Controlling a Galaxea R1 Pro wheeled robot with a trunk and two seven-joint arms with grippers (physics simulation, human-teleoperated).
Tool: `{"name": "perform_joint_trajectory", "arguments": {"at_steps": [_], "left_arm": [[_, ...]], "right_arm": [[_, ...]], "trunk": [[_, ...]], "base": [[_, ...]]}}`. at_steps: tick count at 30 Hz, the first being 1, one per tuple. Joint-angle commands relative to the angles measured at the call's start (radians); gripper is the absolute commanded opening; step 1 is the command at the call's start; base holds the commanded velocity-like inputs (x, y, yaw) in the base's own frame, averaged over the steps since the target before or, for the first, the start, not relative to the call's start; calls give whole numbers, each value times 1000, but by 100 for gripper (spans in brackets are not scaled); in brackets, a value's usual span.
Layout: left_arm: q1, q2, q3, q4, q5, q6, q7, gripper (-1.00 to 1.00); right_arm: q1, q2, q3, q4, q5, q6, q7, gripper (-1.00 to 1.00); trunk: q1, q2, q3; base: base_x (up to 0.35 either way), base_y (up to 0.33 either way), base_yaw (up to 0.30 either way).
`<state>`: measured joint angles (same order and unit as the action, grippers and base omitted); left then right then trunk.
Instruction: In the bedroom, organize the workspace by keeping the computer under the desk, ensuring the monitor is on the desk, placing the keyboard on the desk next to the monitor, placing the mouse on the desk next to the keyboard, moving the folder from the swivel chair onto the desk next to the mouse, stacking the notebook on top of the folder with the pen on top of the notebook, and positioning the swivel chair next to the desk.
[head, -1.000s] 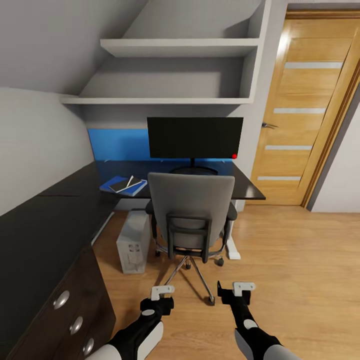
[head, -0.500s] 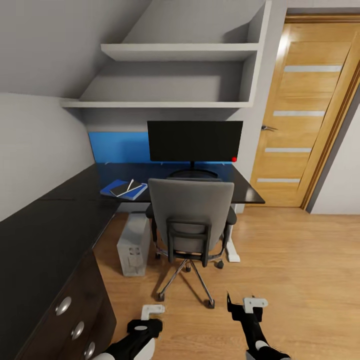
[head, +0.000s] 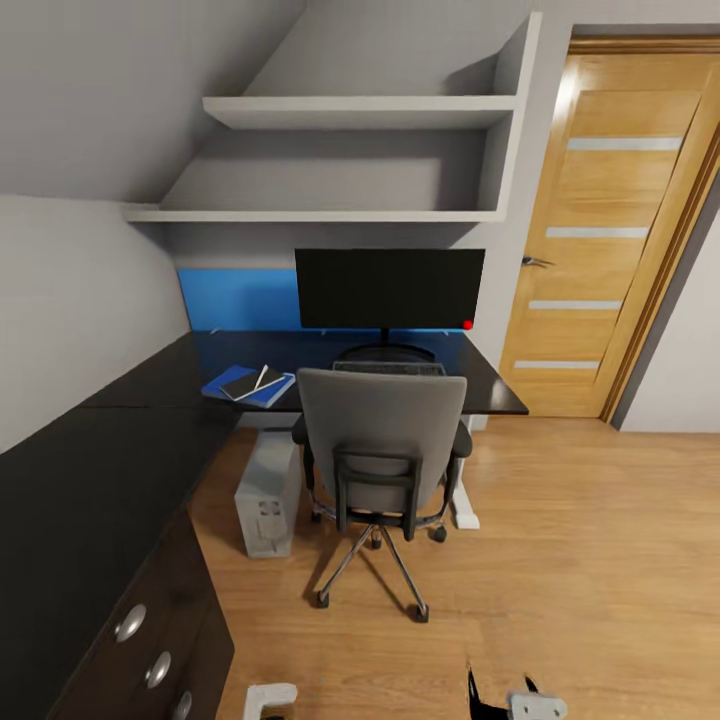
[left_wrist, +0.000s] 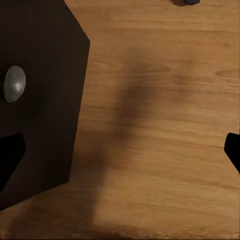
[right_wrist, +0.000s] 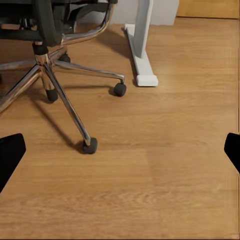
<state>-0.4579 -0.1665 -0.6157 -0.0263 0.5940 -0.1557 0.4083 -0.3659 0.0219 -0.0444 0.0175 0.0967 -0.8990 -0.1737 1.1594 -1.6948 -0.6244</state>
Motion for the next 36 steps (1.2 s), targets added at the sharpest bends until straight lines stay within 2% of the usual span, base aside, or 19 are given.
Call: {"name": "perform_joint_trajectory", "arguments": {"at_steps": [1, 4, 6, 7, 8, 9, 13, 16, 19, 29, 34, 36], "left_arm": [[17, 0, -12, 1, 8, -19, 3, 100], [76, 4, -12, 4, 7, -95, 3, 100], [122, 10, -12, 5, 6, -176, 3, 100], [152, 15, -13, 5, 5, -241, 3, 100], [192, 19, -13, 5, 5, -339, 3, 100], [215, 24, -13, 5, 5, -397, 3, 100], [277, 50, -14, 5, 3, -526, -2, 100], [303, 73, -15, 5, 2, -544, -7, 100], [309, 80, -17, 5, 2, -546, -12, 100], [314, 83, -19, 5, 1, -545, -16, 100], [314, 85, -18, 5, 2, -544, -14, 100], [314, 86, -17, 5, 2, -544, -13, 100]], "right_arm": [[11, 0, -3, 2, 11, -16, -7, 100], [71, -3, -3, 2, 10, -78, -7, 100], [95, -6, -3, 2, 10, -108, -7, 100], [118, -8, -3, 2, 10, -131, -7, 100], [148, -9, -3, 3, 10, -148, -7, 100], [161, -10, -3, 3, 10, -148, -7, 100], [181, -14, -3, 3, 9, -148, -7, 100], [184, -15, -1, 2, 10, -148, -4, 100], [185, -15, -1, 2, 10, -140, -5, 100], [185, -6, -2, 3, 10, -12, -1, 100], [185, -8, -3, 3, 10, 26, -2, 100], [185, -9, -3, 3, 10, 37, -3, 100]], "trunk": [[-4, 7, 3], [-16, 28, 12], [-23, 42, 18], [-27, 49, 21], [-31, 56, 25], [-35, 63, 28], [-50, 91, 40], [-62, 112, 50], [-73, 133, 59], [-111, 203, 90], [-131, 238, 106], [-131, 238, 106]], "base": [[0, 0, 0], [0, 0, 0], [0, 0, 0], [0, 0, 0], [0, 0, 0], [0, 0, 0], [0, 0, 0], [0, 0, 0], [0, 0, 0], [0, 0, 0], [0, 0, 0], [0, 0, 0]]}}
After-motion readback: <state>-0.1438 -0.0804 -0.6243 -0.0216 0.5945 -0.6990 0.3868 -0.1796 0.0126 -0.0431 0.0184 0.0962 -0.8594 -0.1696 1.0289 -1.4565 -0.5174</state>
